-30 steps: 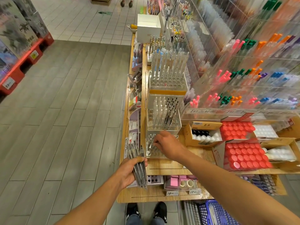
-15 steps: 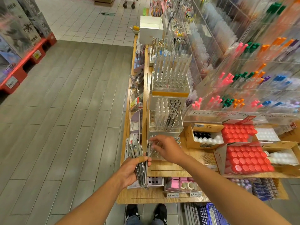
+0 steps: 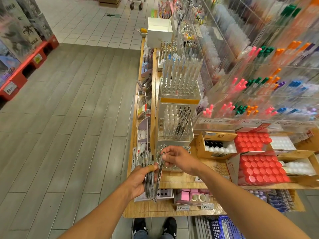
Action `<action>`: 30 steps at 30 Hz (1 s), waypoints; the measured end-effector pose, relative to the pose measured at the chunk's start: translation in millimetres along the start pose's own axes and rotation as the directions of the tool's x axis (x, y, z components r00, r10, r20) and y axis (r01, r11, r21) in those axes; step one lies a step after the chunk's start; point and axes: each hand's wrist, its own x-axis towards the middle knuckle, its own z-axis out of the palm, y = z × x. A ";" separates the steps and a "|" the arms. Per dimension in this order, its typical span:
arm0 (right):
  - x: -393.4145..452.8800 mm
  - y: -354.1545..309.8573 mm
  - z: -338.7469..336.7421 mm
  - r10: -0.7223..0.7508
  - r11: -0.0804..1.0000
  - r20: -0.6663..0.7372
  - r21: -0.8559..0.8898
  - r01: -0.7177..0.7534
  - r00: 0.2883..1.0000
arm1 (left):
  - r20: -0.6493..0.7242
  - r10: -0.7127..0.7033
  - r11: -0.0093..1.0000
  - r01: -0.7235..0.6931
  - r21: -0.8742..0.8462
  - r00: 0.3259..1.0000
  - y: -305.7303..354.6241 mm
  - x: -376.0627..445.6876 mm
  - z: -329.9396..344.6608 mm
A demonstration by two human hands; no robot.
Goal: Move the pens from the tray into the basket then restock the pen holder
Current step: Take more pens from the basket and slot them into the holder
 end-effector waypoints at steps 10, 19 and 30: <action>-0.1 -10.9 -10.9 -0.312 0.873 -0.186 -0.444 0.204 0.932 | -0.253 -0.059 0.991 0.088 0.104 0.966 -10.7 10.8 -25.4; 15.1 6.7 -0.4 -0.516 0.570 -0.053 -0.766 0.297 0.855 | -0.194 -0.069 0.992 0.088 0.094 0.979 -15.3 11.0 -19.6; 25.8 13.4 2.5 -0.416 0.490 -0.042 -0.852 0.185 0.908 | -0.170 -0.070 0.993 0.085 0.080 0.983 -13.9 5.0 -21.7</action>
